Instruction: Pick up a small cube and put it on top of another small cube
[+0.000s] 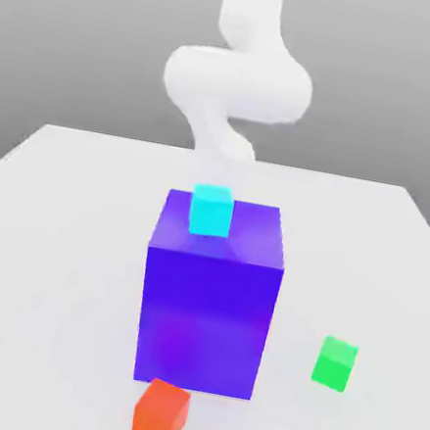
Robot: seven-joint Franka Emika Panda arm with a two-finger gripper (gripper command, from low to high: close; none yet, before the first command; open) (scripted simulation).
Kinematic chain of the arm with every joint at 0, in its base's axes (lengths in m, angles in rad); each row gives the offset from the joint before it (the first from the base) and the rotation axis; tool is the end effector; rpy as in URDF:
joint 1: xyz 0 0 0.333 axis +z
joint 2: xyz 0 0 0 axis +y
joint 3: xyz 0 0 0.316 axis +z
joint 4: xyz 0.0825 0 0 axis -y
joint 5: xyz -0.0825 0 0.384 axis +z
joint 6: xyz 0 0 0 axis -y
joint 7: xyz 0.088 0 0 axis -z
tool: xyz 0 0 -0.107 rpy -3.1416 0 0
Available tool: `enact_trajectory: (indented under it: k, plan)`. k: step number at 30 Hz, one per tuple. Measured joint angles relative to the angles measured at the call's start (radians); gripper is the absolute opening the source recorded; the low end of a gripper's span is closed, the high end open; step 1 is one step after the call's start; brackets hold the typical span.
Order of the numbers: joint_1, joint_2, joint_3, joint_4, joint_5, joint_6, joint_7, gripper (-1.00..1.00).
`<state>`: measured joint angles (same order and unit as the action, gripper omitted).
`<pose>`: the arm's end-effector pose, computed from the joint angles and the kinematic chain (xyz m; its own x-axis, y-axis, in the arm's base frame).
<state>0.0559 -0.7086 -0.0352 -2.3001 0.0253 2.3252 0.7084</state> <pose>0.3798 0.0036 0.6804 0.5833 -0.6579 0.4764 -0.4620 -0.7511 -0.4716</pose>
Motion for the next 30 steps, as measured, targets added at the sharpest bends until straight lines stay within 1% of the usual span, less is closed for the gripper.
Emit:
enact_trajectory:
  k: [9, 14, 18, 21, 24, 30]
  plan:
    - [0.172, 0.334, -0.1, 0.0, 0.113, 0.091, -0.35, 0.0]
    - [0.23, 0.517, -0.117, 0.0, 0.174, 0.141, -0.54, 0.0]
    - [0.261, 0.66, -0.109, 0.0, 0.203, 0.182, -0.678, 0.0]
    - [0.281, 0.764, -0.1, -0.002, 0.204, 0.217, -0.767, 0.0]
    - [0.285, 0.865, -0.089, -0.004, 0.183, 0.254, -0.841, 0.0]
    - [0.307, 1.057, -0.085, -0.008, 0.083, 0.338, -0.936, 0.0]
